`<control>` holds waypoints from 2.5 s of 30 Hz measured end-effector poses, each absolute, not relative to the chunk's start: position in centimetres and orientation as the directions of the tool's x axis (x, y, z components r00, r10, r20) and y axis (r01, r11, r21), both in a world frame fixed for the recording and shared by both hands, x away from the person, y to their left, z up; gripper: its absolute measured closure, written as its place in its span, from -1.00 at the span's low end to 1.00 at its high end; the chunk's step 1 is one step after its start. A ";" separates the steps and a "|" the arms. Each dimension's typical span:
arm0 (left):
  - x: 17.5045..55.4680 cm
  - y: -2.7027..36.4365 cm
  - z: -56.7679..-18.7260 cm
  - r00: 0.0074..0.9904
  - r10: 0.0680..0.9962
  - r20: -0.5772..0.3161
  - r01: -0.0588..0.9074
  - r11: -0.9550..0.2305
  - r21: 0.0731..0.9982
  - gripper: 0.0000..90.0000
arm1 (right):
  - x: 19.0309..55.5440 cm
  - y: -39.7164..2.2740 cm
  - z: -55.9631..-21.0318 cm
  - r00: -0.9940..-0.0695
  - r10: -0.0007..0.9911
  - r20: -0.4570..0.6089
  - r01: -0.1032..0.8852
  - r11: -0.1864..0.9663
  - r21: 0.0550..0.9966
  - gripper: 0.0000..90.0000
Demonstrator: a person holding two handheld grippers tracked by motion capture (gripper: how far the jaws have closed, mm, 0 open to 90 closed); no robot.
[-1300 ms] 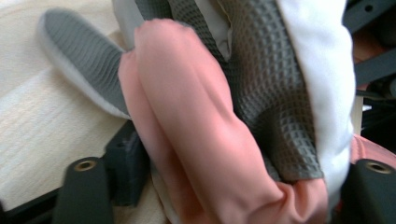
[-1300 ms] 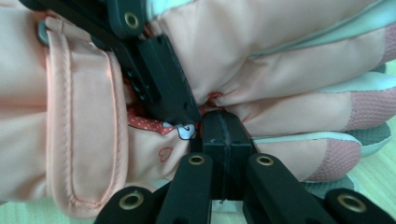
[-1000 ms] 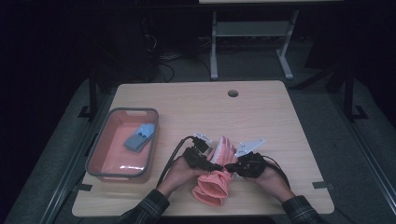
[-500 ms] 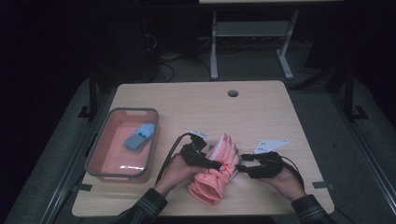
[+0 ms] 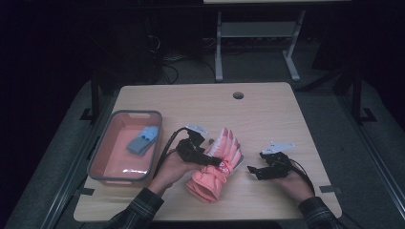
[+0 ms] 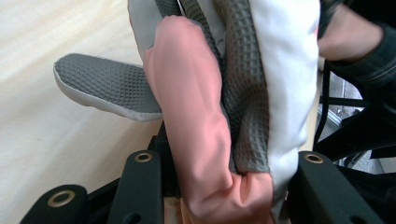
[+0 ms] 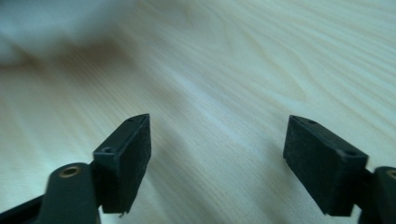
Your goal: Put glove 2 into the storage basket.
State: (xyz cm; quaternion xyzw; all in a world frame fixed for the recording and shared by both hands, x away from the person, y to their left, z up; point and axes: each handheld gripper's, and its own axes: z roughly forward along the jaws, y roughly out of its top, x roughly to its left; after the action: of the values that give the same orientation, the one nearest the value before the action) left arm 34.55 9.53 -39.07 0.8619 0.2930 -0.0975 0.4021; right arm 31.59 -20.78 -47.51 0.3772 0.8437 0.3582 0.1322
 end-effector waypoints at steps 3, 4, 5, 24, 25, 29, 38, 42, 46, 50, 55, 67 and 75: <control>34.9 10.7 -37.4 0.810 0.443 -0.383 0.578 -0.494 0.650 0.32 | 31.6 -20.7 -47.9 -0.685 0.728 0.038 0.527 0.458 0.716 -0.60; 34.9 11.0 -37.1 0.808 0.449 -0.382 0.579 -0.489 0.652 0.32 | 31.6 -20.7 -48.0 -0.684 0.728 0.039 0.525 0.455 0.720 -0.61; 35.1 11.4 -36.8 0.806 0.452 -0.382 0.582 -0.486 0.653 0.32 | 31.6 -20.7 -48.1 -0.684 0.728 0.039 0.522 0.452 0.723 -0.64; 36.1 21.1 -31.1 0.738 0.586 -0.334 0.619 -0.392 0.681 0.31 | 31.6 -20.5 -48.2 -0.682 0.730 0.040 0.524 0.450 0.723 -0.73; 36.1 22.0 -30.8 0.728 0.603 -0.326 0.623 -0.384 0.682 0.31 | 31.6 -20.5 -48.2 -0.681 0.731 0.040 0.524 0.449 0.723 -0.73; 36.2 24.8 -29.9 0.694 0.649 -0.311 0.635 -0.348 0.690 0.31 | 31.6 -20.5 -48.2 -0.681 0.731 0.040 0.525 0.449 0.723 -0.73; 36.8 29.9 -30.0 0.611 0.744 -0.271 0.667 -0.300 0.682 0.31 | 31.6 -20.5 -48.2 -0.679 0.733 0.040 0.526 0.448 0.723 -0.73; 37.3 31.4 -31.4 0.563 0.787 -0.252 0.695 -0.286 0.660 0.31 | 31.6 -20.5 -48.2 -0.679 0.733 0.038 0.525 0.449 0.723 -0.73; 38.1 32.1 -33.3 0.531 0.808 -0.254 0.726 -0.280 0.628 0.31 | 31.6 -20.5 -48.2 -0.680 0.733 0.037 0.524 0.449 0.723 -0.73; 38.7 32.3 -35.4 0.517 0.815 -0.261 0.751 -0.285 0.596 0.30 | 31.6 -20.5 -48.2 -0.679 0.733 0.039 0.525 0.449 0.723 -0.73; 39.3 31.8 -37.7 0.518 0.820 -0.244 0.767 -0.319 0.557 0.28 | 31.6 -20.5 -48.2 -0.680 0.733 0.038 0.524 0.449 0.723 -0.73; 39.1 31.9 -40.5 0.512 0.810 -0.285 0.777 -0.296 0.556 0.20 | 31.6 -20.5 -48.2 -0.679 0.733 0.039 0.525 0.448 0.723 -0.73; 39.0 32.3 -40.2 0.500 0.809 -0.309 0.780 -0.265 0.567 -0.37 | 31.6 -20.4 -48.2 -0.677 0.735 0.038 0.526 0.448 0.723 -0.73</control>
State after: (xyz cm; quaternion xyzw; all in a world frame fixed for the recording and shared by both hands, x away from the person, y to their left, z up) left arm 38.95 32.35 -40.19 0.7950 0.4997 0.0213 0.3432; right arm 31.59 -20.44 -48.19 0.3758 0.8389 0.3673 0.1419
